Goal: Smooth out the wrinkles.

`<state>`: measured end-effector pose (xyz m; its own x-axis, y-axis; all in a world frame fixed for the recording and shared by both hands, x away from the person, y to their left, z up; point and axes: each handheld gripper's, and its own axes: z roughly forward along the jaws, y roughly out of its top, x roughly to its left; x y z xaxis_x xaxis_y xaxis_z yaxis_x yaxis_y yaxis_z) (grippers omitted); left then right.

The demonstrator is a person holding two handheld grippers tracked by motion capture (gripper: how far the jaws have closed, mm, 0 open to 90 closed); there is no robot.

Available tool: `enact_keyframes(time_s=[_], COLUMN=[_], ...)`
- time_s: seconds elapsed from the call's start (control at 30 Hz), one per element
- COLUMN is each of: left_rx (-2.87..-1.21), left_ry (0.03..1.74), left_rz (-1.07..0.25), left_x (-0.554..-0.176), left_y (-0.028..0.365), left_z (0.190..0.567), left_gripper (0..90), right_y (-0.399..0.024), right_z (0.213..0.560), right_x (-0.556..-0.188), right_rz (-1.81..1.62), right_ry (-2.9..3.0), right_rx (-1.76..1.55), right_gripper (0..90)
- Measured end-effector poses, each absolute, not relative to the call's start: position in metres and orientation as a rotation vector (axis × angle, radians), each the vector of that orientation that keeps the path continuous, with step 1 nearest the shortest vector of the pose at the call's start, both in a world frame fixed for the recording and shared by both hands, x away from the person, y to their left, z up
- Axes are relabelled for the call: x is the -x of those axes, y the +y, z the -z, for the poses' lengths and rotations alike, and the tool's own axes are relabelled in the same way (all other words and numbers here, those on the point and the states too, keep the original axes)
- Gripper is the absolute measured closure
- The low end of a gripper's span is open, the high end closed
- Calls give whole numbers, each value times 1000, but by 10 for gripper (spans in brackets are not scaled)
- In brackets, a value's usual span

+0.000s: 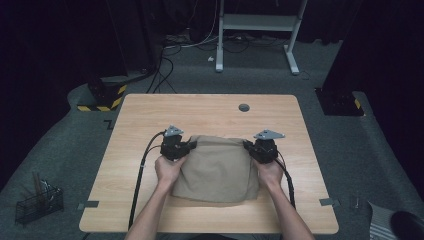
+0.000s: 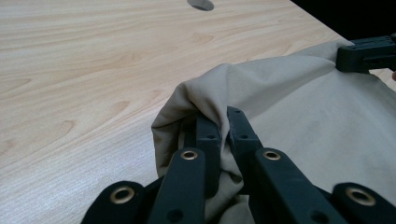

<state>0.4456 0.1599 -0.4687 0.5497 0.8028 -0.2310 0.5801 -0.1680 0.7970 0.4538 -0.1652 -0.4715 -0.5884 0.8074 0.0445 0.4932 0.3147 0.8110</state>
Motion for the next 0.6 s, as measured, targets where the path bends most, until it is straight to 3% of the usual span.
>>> enact_keyframes(time_s=[0.6], left_rx=[-1868], left_ry=[1191], left_rz=[-289], left_x=[-457], left_y=[160], left_z=[491], left_gripper=[856], right_y=[-157], right_z=[499], right_x=[-466], right_rz=[-1097], right_ry=[2238], right_rx=[-1208], right_gripper=[859])
